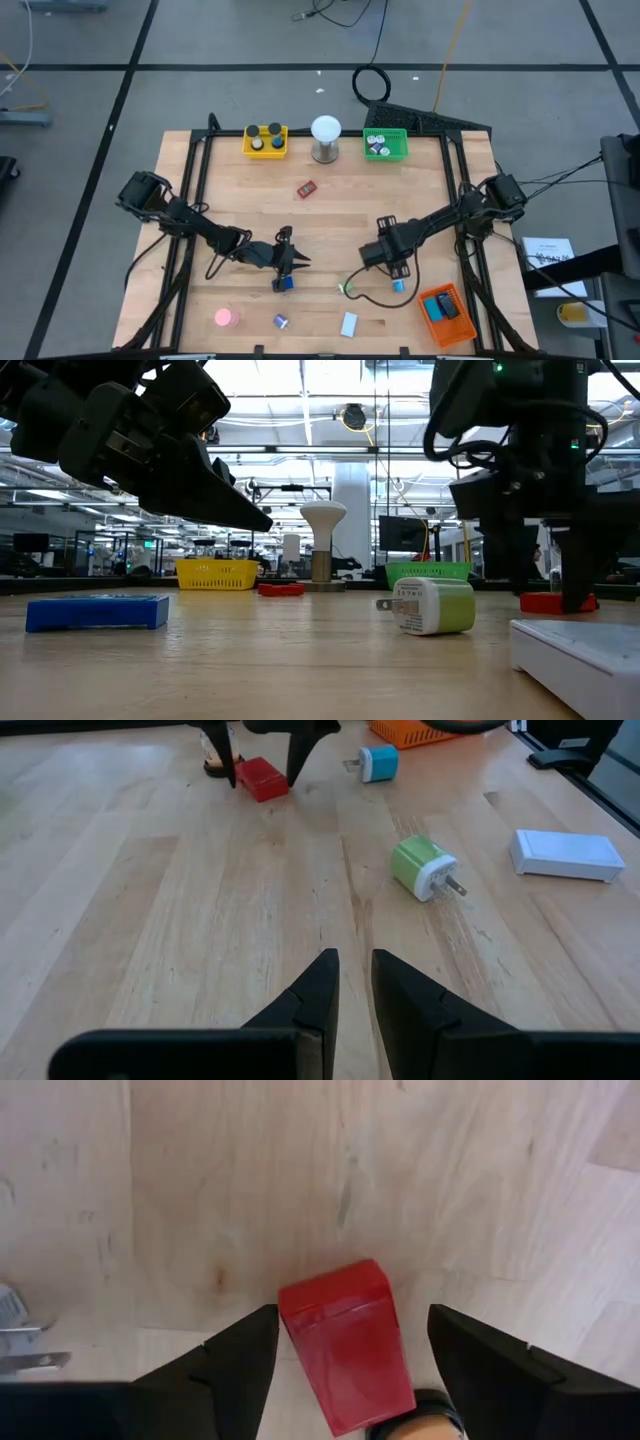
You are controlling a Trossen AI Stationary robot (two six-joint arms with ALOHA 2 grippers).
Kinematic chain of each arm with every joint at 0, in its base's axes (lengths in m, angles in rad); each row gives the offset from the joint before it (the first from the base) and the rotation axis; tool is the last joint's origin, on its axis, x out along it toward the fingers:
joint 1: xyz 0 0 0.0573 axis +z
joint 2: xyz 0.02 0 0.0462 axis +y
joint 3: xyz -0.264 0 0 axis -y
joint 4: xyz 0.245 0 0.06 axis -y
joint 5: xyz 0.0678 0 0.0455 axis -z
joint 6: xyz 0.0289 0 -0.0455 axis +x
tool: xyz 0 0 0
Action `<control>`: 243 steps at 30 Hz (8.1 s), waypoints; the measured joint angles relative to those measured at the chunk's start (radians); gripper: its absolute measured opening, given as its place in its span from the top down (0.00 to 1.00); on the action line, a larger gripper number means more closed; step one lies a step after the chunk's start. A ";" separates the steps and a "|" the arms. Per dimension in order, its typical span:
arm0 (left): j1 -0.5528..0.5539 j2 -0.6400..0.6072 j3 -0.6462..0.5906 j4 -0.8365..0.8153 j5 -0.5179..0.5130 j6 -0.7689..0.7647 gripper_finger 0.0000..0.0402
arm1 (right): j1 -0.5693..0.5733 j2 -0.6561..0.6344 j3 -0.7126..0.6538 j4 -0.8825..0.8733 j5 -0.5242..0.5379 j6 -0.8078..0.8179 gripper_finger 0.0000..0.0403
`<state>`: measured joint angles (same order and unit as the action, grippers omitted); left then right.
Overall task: Pick & Place Office items
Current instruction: Put the bottom red digital timer into the orange bin
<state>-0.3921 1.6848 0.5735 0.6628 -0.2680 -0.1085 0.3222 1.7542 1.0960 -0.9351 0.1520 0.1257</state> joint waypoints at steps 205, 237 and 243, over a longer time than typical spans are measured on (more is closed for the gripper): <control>0.073 -0.260 -0.432 0.456 -0.149 -0.057 0.92 | -0.249 0.287 0.381 0.462 -0.169 -0.064 0.41; 0.073 -0.260 -0.432 0.456 -0.149 -0.056 0.92 | -0.229 0.305 0.318 0.559 -0.127 0.004 0.63; 0.073 -0.260 -0.432 0.455 -0.149 -0.056 0.92 | -0.207 0.232 0.311 0.466 -0.127 0.119 0.65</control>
<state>-0.3191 1.4246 0.1413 1.1183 -0.4171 -0.1646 0.1153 1.9859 1.4071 -0.4695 0.0252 0.2451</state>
